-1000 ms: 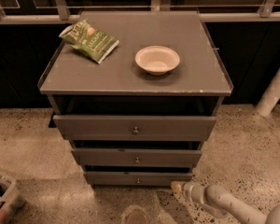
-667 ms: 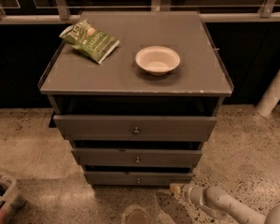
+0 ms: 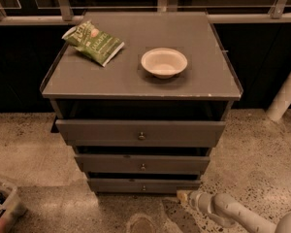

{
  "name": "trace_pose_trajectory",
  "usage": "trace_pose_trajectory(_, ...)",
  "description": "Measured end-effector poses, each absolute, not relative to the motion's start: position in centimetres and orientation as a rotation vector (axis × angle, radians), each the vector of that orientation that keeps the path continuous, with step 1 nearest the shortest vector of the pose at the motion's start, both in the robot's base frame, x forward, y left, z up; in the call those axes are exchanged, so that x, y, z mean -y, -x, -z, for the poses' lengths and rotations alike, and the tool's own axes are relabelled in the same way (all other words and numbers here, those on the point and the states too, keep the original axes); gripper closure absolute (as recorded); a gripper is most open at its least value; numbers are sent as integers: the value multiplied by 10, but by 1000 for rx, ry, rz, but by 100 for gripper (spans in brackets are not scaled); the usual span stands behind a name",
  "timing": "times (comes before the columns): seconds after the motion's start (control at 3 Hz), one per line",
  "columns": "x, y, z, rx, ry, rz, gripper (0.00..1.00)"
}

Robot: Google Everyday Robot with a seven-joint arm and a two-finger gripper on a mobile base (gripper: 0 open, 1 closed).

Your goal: Close bottom drawer

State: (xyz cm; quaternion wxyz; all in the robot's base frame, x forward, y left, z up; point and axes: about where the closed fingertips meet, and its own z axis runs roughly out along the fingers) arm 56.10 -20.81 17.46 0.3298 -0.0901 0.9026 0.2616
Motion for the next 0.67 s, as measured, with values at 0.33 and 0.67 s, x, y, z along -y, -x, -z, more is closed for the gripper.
trace_pose_trajectory(0.33, 208, -561, -175, -2361, 236, -684, 11)
trace_pose_trajectory(0.67, 208, -561, -175, -2361, 236, -685, 0)
